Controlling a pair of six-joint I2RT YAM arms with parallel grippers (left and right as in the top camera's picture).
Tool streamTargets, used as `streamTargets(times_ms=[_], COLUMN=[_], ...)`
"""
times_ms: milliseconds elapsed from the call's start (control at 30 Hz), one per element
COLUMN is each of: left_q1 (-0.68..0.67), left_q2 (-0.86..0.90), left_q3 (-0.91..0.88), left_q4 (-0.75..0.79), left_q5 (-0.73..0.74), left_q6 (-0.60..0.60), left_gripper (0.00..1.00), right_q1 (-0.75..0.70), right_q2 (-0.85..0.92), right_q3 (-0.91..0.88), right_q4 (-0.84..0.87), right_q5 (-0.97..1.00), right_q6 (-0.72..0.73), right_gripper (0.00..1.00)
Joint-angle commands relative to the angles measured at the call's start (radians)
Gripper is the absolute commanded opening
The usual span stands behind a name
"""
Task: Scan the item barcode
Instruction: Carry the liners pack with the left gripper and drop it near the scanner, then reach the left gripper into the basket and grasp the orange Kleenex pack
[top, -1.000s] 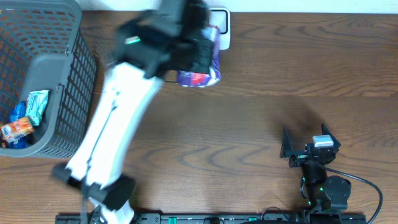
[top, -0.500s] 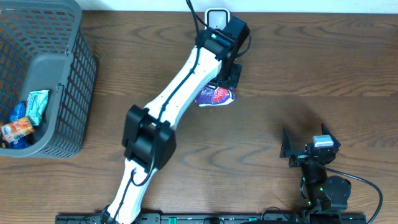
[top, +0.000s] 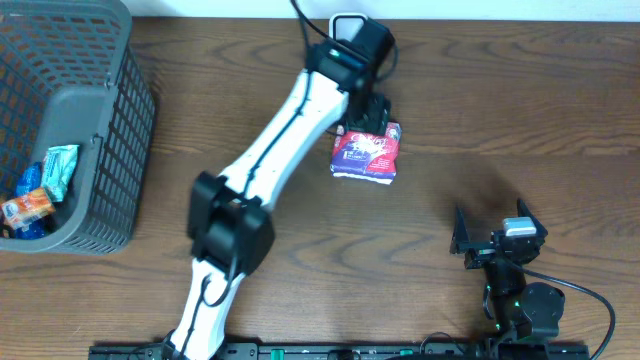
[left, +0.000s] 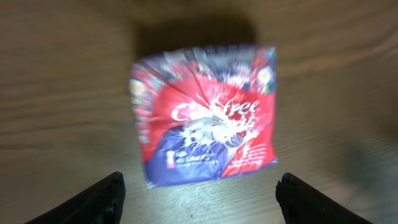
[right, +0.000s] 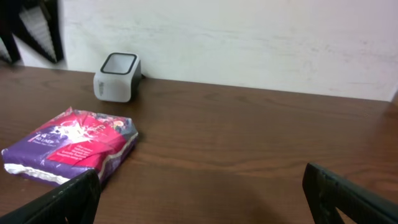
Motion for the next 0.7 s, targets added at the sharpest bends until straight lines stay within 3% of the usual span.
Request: streamTargets(times_ms=[0, 100, 233, 400, 533, 667], left_q1=[0.083, 0.181, 0.353, 0.628, 0.833, 0.949], left_q2=[-0.213, -0.337, -0.460, -0.517, -0.497, -0.459], left_q3=[0.032, 0.031, 0.031, 0.031, 0.003, -0.064], left_q4=[0.013, 0.027, 0.026, 0.015, -0.038, -0.109], left_q5=[-0.008, -0.071, -0.287, -0.485, -0.494, -0.493], left_q6=[-0.001, -0.001, -0.002, -0.002, -0.060, -0.142], left_gripper=[0.79, 0.79, 0.79, 0.79, 0.79, 0.79], right_q1=[-0.003, -0.003, -0.003, -0.003, -0.003, -0.003], right_q2=[-0.004, -0.004, -0.004, -0.004, -0.004, -0.004], right_q3=[0.000, 0.000, 0.000, 0.000, 0.000, 0.000], right_q4=[-0.004, -0.004, -0.004, -0.004, -0.004, -0.004], right_q5=[-0.005, -0.005, -0.005, -0.005, -0.006, -0.005], right_q6=[-0.013, -0.013, -0.013, -0.013, -0.013, -0.013], right_gripper=[0.99, 0.99, 0.99, 0.99, 0.99, 0.99])
